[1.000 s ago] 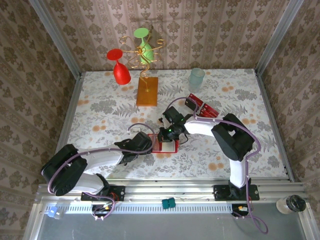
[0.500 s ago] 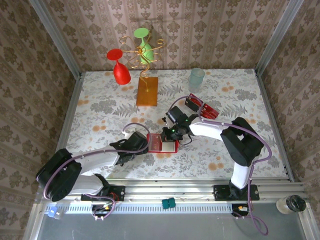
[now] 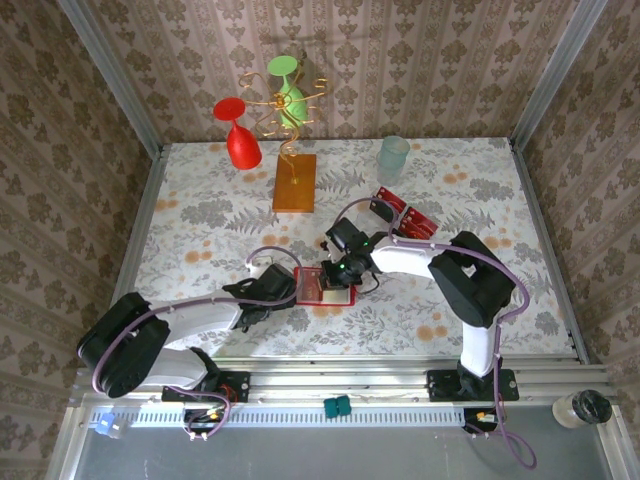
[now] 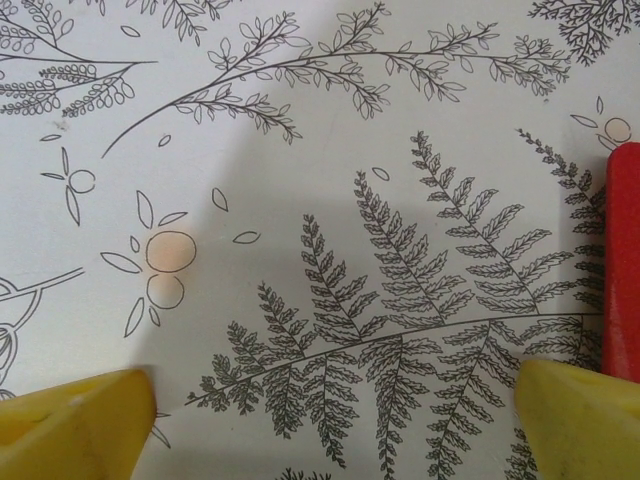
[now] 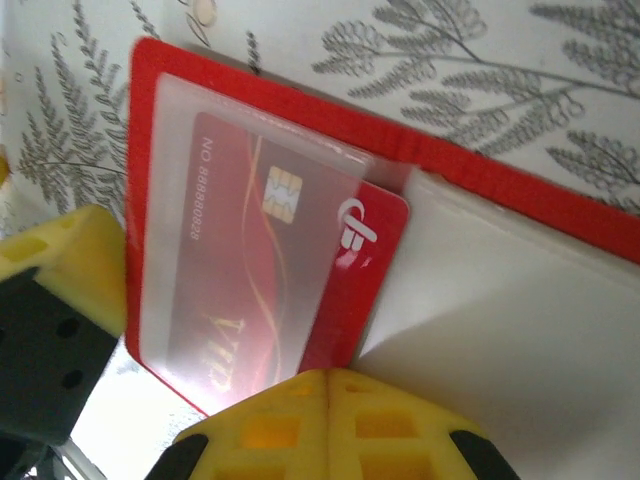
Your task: Put the credit cards into the card holder
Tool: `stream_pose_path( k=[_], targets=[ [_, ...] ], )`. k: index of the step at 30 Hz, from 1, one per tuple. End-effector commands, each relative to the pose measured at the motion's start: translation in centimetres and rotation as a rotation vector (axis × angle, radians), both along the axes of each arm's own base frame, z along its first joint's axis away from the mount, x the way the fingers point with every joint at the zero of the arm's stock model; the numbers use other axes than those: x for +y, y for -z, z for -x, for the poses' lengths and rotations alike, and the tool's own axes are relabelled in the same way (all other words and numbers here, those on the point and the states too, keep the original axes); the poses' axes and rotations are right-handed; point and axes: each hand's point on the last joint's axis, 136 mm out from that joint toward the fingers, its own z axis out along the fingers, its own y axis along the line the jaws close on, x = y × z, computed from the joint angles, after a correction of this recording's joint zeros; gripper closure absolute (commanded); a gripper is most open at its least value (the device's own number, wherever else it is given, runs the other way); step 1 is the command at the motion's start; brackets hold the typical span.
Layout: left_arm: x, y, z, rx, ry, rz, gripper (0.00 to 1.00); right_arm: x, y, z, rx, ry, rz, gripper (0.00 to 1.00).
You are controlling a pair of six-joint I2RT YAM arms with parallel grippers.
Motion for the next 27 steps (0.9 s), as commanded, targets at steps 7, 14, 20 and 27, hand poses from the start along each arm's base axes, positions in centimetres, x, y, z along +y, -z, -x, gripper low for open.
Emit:
stream_pose_path(
  k=[7, 14, 20, 27],
  targets=[
    [-0.2, 1.8, 0.8, 0.066, 0.007, 0.003, 0.05, 0.9, 0.8, 0.4, 0.018, -0.040, 0.032, 1.00],
    [-0.4, 1.9, 0.9, 0.067, 0.010, 0.006, 0.05, 1.7, 0.9, 0.2, 0.024, -0.044, 0.017, 1.00],
    [-0.4, 2.2, 1.0, 0.069, 0.010, 0.006, 0.05, 1.6, -0.9, -0.4, -0.016, -0.039, 0.010, 1.00],
    [-0.4, 2.5, 1.1, 0.075, 0.011, 0.005, 0.05, -0.4, -2.1, -1.0, -0.068, -0.007, 0.056, 1.00]
  ],
)
